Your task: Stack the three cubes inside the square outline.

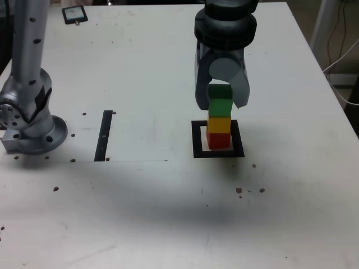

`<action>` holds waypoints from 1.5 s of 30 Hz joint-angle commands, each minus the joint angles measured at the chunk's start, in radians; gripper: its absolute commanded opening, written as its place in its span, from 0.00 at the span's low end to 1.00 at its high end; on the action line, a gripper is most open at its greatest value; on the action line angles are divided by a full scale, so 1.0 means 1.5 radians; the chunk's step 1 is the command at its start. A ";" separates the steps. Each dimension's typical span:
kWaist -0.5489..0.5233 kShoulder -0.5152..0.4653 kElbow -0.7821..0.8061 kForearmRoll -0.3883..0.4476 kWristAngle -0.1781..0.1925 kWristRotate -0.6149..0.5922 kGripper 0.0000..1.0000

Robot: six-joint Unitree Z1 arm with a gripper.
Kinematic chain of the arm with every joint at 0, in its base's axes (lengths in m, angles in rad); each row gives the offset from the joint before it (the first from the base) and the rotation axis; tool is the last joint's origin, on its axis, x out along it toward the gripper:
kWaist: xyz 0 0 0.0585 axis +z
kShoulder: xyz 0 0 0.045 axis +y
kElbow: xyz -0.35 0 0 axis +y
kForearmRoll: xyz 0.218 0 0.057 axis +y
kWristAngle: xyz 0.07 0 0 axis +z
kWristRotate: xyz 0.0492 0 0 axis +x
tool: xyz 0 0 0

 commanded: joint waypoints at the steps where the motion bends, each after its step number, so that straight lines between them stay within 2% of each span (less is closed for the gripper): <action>1: 0.002 -0.001 0.002 -0.001 -0.001 0.001 0.29; 8: 0.002 0.001 0.007 -0.007 0.007 0.004 0.85; 12: 0.002 0.001 0.010 -0.009 0.009 0.004 0.98; 22: 0.002 -0.008 0.020 -0.012 0.004 0.002 0.99; 35: 0.002 -0.073 0.022 -0.014 -0.020 0.031 0.99; 41: 0.002 -0.093 0.033 -0.007 -0.020 0.036 0.99; 45: 0.008 -0.129 0.061 -0.004 -0.016 0.038 0.99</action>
